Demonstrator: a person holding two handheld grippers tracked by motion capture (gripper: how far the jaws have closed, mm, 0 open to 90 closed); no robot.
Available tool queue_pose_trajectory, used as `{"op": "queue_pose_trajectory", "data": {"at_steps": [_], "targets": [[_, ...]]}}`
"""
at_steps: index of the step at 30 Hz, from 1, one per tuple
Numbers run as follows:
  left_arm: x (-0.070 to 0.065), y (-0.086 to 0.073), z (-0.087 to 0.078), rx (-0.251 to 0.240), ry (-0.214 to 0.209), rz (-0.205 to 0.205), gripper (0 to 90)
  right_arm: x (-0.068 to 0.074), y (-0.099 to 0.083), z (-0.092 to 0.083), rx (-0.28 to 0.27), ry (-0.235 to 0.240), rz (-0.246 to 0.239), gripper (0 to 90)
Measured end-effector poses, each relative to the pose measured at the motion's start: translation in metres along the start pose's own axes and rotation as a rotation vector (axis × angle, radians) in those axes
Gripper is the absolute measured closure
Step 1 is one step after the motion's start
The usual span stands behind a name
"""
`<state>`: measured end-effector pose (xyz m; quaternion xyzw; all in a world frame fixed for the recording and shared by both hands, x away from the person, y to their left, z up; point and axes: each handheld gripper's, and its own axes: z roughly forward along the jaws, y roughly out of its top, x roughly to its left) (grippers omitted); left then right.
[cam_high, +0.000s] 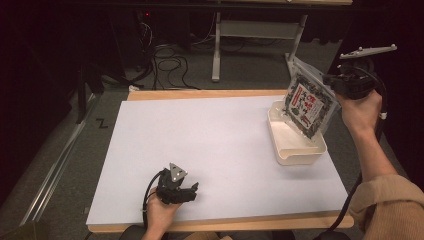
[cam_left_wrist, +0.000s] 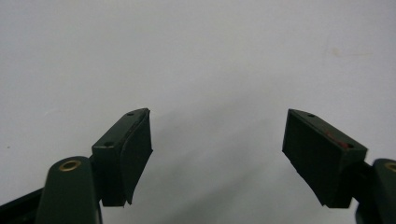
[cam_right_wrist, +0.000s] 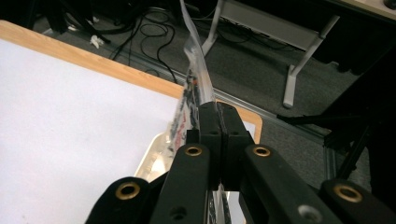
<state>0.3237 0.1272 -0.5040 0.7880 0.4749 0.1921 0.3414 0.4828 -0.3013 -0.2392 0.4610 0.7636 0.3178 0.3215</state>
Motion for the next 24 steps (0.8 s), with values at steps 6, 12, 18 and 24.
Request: {"op": "queue_pose_trajectory", "data": {"at_steps": [6, 12, 18, 24], "targets": [[0.001, 0.0, 0.0, -0.006, -0.002, -0.006, 24.4, 0.005, 0.0, 0.007, 0.005, 0.008, -0.008, 90.0], [0.0, -0.001, -0.001, -0.002, -0.002, -0.001, 24.4, 0.007, 0.001, 0.011, 0.006, -0.003, -0.006, 90.0], [0.0, -0.001, 0.0, -0.001, -0.002, -0.004, 24.4, 0.009, -0.004, 0.021, 0.022, 0.015, -0.016, 90.0], [0.001, -0.001, 0.0, -0.004, -0.001, -0.01, 24.4, 0.007, -0.013, 0.028, 0.039, 0.041, -0.001, 90.0]]}}
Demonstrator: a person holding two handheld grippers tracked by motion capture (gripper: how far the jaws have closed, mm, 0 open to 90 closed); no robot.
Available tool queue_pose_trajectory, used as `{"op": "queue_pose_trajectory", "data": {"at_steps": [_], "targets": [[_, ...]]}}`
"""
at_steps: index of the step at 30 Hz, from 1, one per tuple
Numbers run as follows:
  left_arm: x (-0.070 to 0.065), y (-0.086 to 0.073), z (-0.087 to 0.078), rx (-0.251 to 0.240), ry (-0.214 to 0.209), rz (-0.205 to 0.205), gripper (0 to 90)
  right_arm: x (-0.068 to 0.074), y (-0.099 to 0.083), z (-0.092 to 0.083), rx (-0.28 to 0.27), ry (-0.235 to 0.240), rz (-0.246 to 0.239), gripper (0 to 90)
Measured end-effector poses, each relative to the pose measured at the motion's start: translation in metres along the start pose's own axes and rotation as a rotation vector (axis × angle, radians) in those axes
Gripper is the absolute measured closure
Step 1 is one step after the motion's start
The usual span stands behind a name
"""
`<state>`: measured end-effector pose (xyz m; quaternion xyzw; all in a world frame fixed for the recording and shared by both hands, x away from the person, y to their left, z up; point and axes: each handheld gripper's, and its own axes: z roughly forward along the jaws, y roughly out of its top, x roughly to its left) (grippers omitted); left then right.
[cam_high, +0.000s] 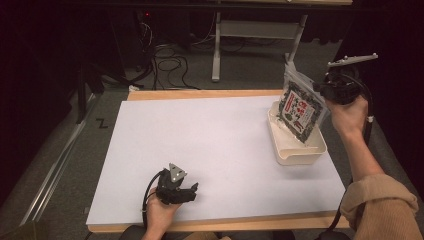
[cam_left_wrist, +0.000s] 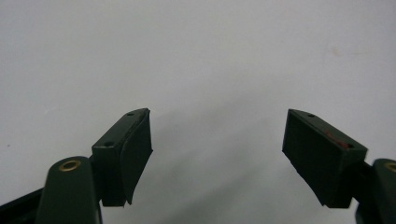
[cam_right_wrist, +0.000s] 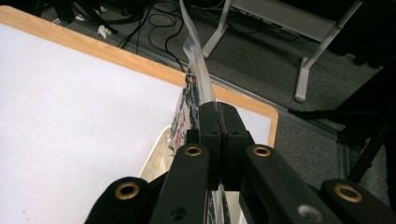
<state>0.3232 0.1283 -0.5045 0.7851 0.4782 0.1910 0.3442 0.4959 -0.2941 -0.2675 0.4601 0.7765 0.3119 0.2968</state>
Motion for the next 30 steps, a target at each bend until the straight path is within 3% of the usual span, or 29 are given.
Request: {"op": "queue_pose_trajectory", "data": {"at_steps": [14, 23, 26, 30], "targets": [[-0.001, 0.0, 0.0, 0.0, -0.001, 0.0, 24.4, -0.002, -0.013, 0.007, 0.022, 0.043, 0.024, 90.0], [-0.001, 0.0, 0.001, 0.005, 0.005, 0.005, 24.3, -0.011, -0.024, 0.012, 0.038, 0.056, 0.065, 89.1], [-0.001, 0.0, 0.0, 0.001, 0.004, 0.001, 24.3, -0.01, -0.025, 0.013, 0.043, 0.055, 0.057, 88.5], [-0.001, 0.001, 0.001, 0.004, 0.002, 0.003, 24.3, -0.015, -0.029, 0.018, 0.066, 0.011, 0.06, 87.6]]}}
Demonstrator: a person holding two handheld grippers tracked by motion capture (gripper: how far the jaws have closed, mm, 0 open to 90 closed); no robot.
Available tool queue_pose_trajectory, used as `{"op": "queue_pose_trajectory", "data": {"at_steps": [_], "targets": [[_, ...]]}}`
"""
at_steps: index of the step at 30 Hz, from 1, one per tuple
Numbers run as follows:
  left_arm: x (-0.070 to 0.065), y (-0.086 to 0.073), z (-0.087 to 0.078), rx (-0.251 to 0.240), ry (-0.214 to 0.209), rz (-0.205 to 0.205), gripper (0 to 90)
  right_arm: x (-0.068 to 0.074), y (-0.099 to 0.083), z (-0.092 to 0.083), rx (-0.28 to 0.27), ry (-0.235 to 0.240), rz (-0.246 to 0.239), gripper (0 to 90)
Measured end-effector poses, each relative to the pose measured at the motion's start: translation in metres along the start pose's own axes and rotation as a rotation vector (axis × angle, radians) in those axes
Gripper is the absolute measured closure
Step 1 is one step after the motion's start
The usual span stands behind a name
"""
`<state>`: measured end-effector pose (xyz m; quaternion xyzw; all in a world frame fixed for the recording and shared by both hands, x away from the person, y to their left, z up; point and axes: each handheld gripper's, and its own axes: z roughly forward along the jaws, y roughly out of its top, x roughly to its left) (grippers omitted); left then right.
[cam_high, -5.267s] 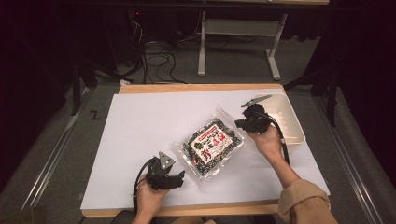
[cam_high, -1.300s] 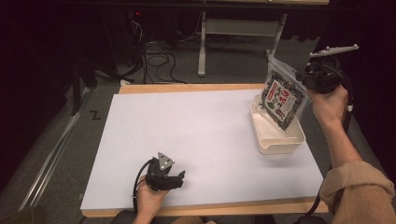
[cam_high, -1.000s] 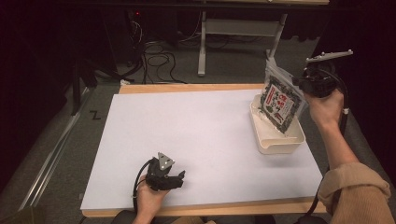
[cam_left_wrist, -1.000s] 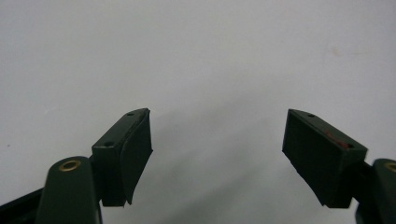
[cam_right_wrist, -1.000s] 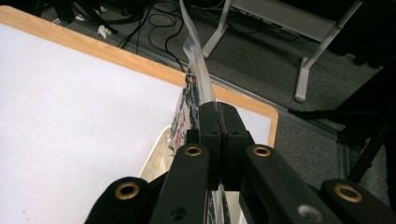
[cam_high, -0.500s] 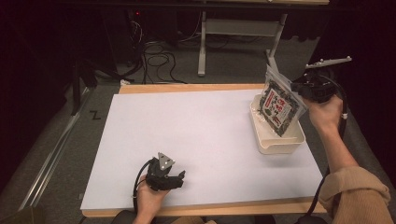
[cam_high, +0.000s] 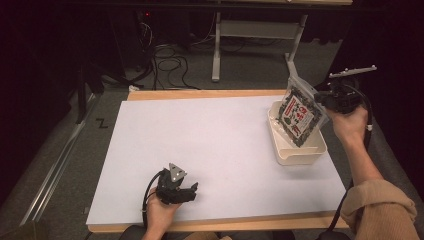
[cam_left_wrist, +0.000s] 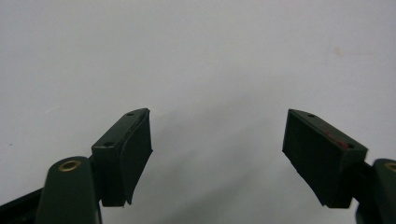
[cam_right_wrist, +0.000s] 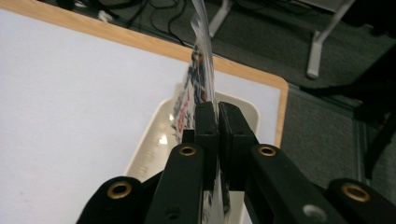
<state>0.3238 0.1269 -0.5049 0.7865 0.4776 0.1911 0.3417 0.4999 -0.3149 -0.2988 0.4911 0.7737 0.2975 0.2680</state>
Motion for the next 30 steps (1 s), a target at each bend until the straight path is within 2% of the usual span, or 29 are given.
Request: {"op": "queue_pose_trajectory", "data": {"at_steps": [8, 10, 12, 13, 14, 15, 18, 20, 22, 23, 26, 30], "targets": [[0.001, -0.001, -0.001, 0.0, 0.002, -0.004, 24.3, -0.008, -0.007, 0.005, 0.0, -0.02, 0.04, 82.9], [0.0, 0.0, 0.0, 0.002, 0.001, -0.002, 24.4, -0.01, -0.008, 0.006, 0.004, -0.022, 0.057, 77.7], [0.0, 0.0, 0.0, 0.007, -0.001, 0.003, 24.4, -0.013, -0.01, 0.006, 0.004, -0.008, 0.094, 70.6], [0.0, 0.0, 0.0, 0.007, -0.001, 0.003, 24.5, -0.013, -0.01, 0.006, 0.004, -0.008, 0.094, 70.6], [0.0, 0.0, 0.0, 0.004, 0.001, 0.004, 24.5, -0.015, -0.012, 0.006, 0.005, -0.016, 0.108, 63.9], [0.0, 0.0, 0.0, 0.003, -0.001, 0.001, 24.5, -0.015, -0.012, 0.006, 0.005, -0.016, 0.108, 63.9], [0.001, 0.0, -0.001, 0.003, 0.001, -0.006, 24.5, -0.017, -0.016, 0.006, -0.001, -0.009, 0.128, 54.6], [0.001, 0.0, 0.0, 0.001, 0.003, -0.003, 24.5, -0.021, -0.019, 0.007, 0.014, -0.021, 0.143, 47.2], [0.001, 0.0, 0.0, 0.003, 0.003, -0.001, 24.5, -0.022, -0.021, 0.006, 0.009, -0.032, 0.147, 45.8], [0.001, 0.0, -0.001, 0.003, 0.003, -0.001, 24.5, -0.025, -0.024, 0.004, -0.001, -0.05, 0.16, 39.5], [0.002, 0.0, -0.001, 0.005, 0.005, -0.001, 24.5, -0.028, -0.027, 0.003, 0.012, -0.048, 0.169, 37.2], [0.001, 0.0, 0.0, 0.006, 0.007, 0.002, 24.6, -0.032, -0.034, -0.005, -0.023, -0.051, 0.171, 34.5]]}}
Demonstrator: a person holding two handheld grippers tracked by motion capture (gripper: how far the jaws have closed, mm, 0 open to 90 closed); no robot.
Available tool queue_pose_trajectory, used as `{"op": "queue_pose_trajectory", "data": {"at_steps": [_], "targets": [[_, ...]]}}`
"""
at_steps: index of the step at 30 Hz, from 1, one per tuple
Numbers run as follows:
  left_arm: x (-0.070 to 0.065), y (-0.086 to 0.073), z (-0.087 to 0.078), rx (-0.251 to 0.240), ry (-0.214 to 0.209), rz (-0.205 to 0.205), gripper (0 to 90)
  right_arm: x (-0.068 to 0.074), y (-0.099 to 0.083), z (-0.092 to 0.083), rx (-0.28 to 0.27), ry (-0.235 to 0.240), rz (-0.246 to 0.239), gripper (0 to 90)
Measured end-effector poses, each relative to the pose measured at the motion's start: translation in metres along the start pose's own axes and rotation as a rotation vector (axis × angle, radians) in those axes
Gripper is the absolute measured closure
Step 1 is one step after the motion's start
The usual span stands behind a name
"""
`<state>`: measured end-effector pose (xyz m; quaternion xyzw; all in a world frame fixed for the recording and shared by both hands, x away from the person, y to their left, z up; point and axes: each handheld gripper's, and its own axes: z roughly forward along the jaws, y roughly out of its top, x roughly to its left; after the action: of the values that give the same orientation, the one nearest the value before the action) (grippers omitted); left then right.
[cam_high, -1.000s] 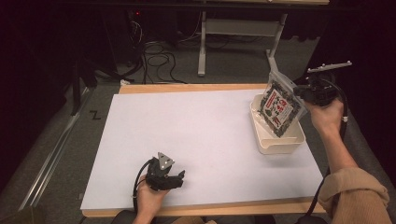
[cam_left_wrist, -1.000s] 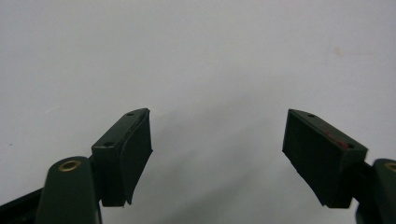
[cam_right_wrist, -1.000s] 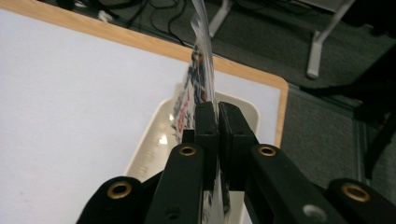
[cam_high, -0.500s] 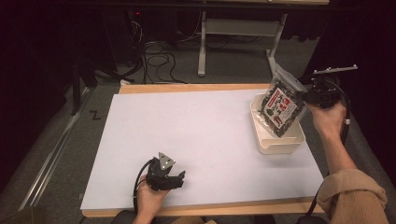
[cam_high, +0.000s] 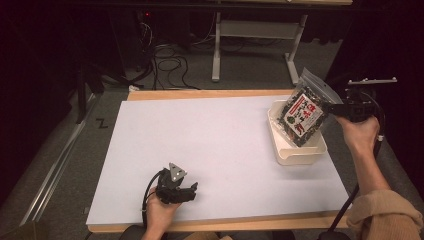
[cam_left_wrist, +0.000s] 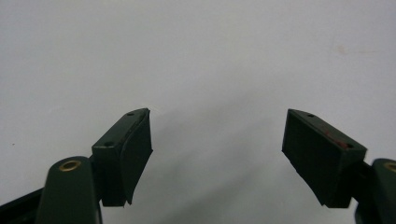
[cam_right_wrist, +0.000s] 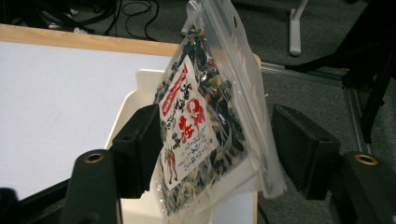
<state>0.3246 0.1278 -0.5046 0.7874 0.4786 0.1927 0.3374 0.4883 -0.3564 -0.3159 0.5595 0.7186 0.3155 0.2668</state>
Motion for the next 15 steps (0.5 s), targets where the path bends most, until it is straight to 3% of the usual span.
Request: {"op": "queue_pose_trajectory", "data": {"at_steps": [4, 8, 15], "targets": [[0.0, 0.0, 0.0, 0.0, 0.001, 0.003, 24.6, -0.001, -0.004, -0.005, -0.029, 0.006, 0.003, 34.0], [0.002, 0.0, -0.002, -0.028, -0.014, -0.025, 24.1, 0.0, -0.009, -0.01, -0.058, 0.027, -0.011, 31.4], [0.0, -0.001, -0.001, -0.011, -0.006, -0.008, 23.8, 0.005, -0.018, -0.017, -0.111, 0.047, -0.019, 26.1]]}}
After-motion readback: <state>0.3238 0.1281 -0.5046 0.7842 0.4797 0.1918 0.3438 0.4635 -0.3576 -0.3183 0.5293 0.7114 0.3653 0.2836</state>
